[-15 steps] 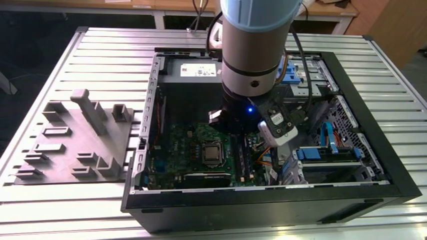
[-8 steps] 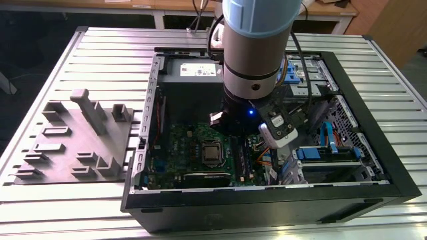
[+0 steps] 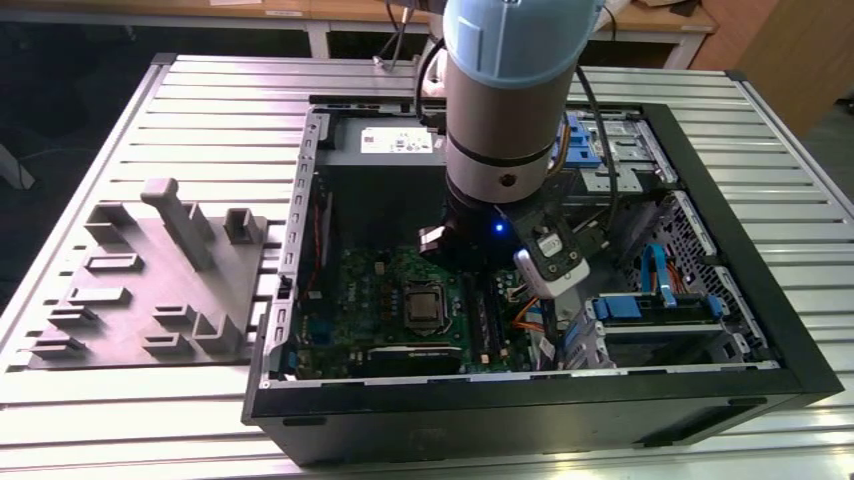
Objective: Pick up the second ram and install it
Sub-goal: 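Insert the second ram into the second slot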
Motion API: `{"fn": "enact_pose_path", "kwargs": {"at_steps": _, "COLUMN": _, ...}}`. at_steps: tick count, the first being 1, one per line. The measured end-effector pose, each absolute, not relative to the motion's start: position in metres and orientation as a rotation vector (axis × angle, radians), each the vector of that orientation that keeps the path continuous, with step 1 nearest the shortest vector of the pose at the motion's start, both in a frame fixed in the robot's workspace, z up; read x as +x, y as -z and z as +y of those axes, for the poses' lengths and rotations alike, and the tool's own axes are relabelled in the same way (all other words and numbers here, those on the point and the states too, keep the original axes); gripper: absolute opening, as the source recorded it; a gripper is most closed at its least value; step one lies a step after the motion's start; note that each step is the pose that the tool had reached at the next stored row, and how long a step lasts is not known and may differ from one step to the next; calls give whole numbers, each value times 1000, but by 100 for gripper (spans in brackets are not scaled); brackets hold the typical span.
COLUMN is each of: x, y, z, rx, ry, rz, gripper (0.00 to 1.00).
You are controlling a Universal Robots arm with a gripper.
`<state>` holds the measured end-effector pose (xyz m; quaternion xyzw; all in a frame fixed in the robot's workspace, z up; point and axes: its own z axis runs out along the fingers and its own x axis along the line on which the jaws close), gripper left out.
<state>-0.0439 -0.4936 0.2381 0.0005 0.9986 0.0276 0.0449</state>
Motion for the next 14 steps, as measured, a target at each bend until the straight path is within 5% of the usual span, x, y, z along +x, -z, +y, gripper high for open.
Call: {"fn": "enact_pose_path", "kwargs": {"at_steps": 14, "x": -44, "y": -232, "z": -492, "rx": -11, "ry": -100, "rz": 3050, "gripper": 11}}
